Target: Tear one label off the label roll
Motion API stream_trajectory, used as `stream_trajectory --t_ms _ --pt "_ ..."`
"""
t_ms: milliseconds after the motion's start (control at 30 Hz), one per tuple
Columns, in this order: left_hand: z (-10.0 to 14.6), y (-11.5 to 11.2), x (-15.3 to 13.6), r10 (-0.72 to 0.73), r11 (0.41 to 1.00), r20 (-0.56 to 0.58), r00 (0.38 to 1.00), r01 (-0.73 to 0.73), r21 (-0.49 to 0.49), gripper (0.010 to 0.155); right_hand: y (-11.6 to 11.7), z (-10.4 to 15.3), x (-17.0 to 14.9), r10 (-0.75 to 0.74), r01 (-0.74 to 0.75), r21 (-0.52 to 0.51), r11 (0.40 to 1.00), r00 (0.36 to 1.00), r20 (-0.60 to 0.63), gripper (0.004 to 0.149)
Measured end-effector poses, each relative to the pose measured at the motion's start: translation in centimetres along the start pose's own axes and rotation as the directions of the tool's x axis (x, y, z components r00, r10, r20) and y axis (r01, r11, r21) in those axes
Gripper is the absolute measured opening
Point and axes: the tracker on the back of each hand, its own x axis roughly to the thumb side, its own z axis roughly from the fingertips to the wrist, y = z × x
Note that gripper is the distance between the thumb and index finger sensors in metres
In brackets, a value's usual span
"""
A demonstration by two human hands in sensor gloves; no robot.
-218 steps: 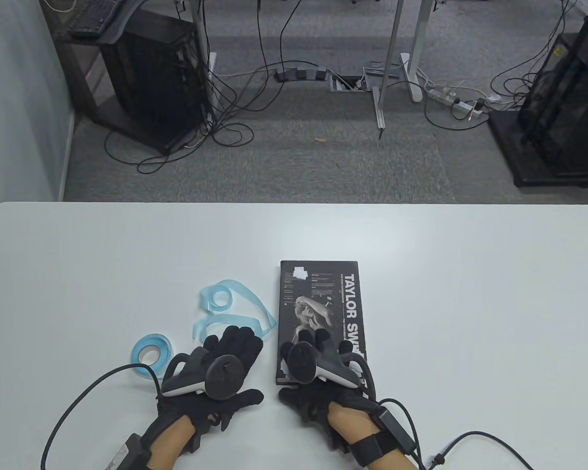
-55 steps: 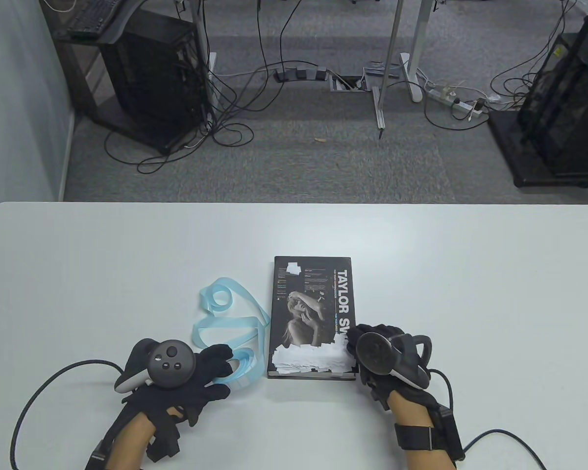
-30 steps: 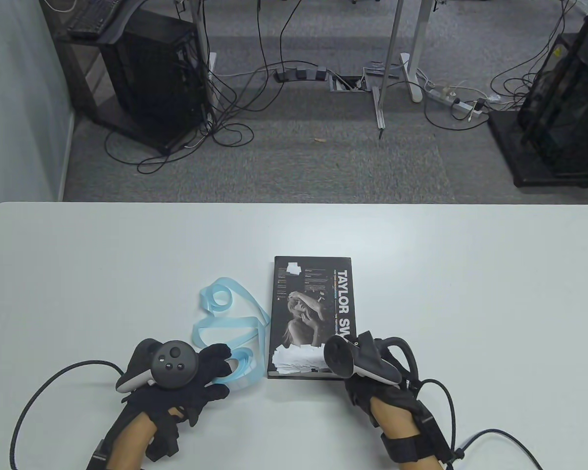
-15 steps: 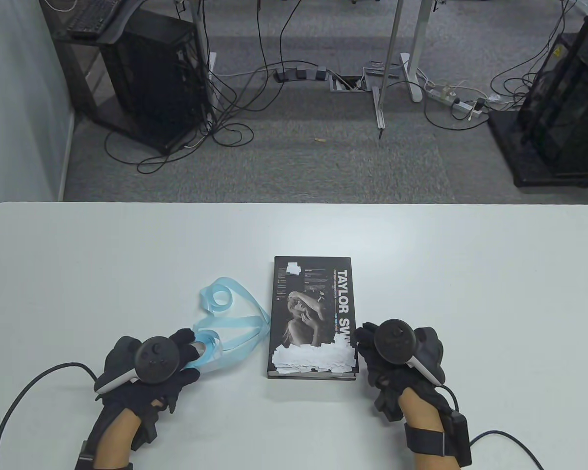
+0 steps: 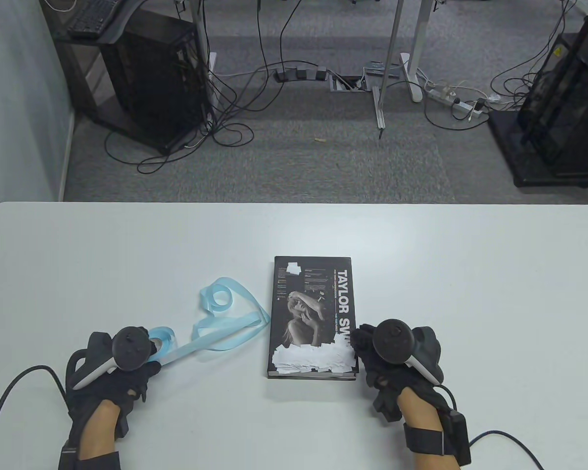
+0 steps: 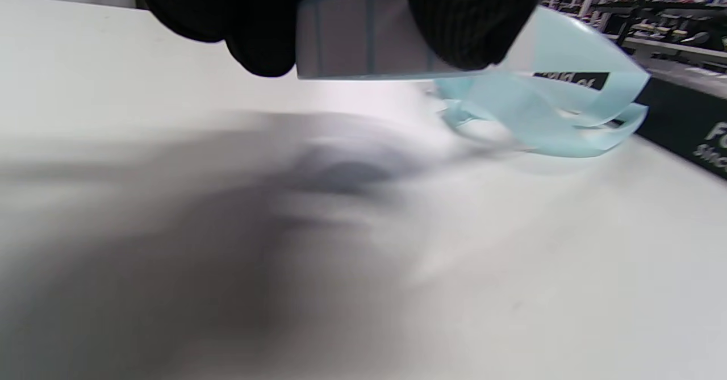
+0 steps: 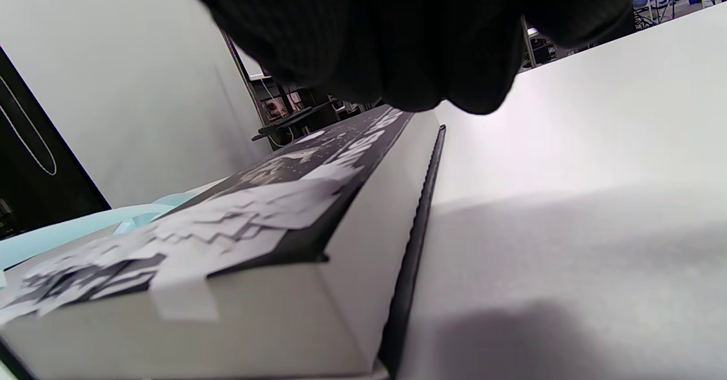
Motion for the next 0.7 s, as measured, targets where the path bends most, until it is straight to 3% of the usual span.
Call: stream_trajectory --t_ms 300,433,700 --pt "-1.1 -1.8 -1.9 0.024 0.996 -0.088 0.996 -0.032 -0.088 0.057 0.1 -0.1 0.2 0.003 -0.003 0.007 1.000 1.000 0.009 0.038" --pt "-1.4 -2.0 -2.3 0.068 0.995 -0.089 0.994 -0.075 -0.072 0.057 0.2 -0.1 0.2 0.003 -0.003 0.012 1.000 1.000 0.013 0.038" --pt "-2.0 -2.8 -2.1 0.005 0.998 -0.097 0.995 -0.011 -0.060 0.058 0.3 -0.1 0.3 0.005 -0.005 0.016 1.000 1.000 0.016 0.038"
